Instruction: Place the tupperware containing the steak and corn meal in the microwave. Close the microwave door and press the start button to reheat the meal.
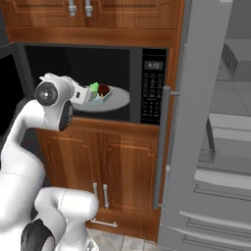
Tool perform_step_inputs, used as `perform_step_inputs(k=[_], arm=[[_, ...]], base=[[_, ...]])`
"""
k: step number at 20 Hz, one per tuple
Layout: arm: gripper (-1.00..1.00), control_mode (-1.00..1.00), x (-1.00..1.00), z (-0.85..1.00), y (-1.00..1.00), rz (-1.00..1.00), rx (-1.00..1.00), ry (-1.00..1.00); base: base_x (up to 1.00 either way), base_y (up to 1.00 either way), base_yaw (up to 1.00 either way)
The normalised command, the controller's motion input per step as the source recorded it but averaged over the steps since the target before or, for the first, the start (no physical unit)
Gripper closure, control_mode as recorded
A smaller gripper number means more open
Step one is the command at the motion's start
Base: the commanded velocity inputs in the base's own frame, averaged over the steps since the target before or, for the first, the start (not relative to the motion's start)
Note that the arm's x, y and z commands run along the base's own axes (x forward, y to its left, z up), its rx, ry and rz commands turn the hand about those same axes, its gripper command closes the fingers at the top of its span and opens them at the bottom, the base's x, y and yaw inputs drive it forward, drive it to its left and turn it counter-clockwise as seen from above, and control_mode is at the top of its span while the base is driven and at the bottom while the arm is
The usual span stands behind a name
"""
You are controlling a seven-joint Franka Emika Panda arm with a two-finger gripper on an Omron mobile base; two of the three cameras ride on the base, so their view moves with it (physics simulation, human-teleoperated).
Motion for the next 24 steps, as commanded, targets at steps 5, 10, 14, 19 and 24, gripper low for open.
perform_step_inputs(k=[5, 10, 14, 19, 24], arm=[[-1.0, -1.0, -1.0, 0.11, 0.15, 0.07, -0.03, 0.02], [-1.0, -1.0, -1.0, 0.09, 0.17, 0.04, -0.03, 0.11], [-1.0, -1.0, -1.0, 0.11, 0.15, 0.0, -0.01, 0.22], [-1.0, -1.0, -1.0, 0.03, 0.0, 0.0, -0.04, 0.29], [-1.0, -1.0, -1.0, -0.04, -0.01, 0.01, -0.1, 0.09]], base=[[0.0, 0.0, 0.0], [0.0, 0.0, 0.0], [0.0, 0.0, 0.0], [0.0, 0.0, 0.0], [0.0, 0.0, 0.0]])
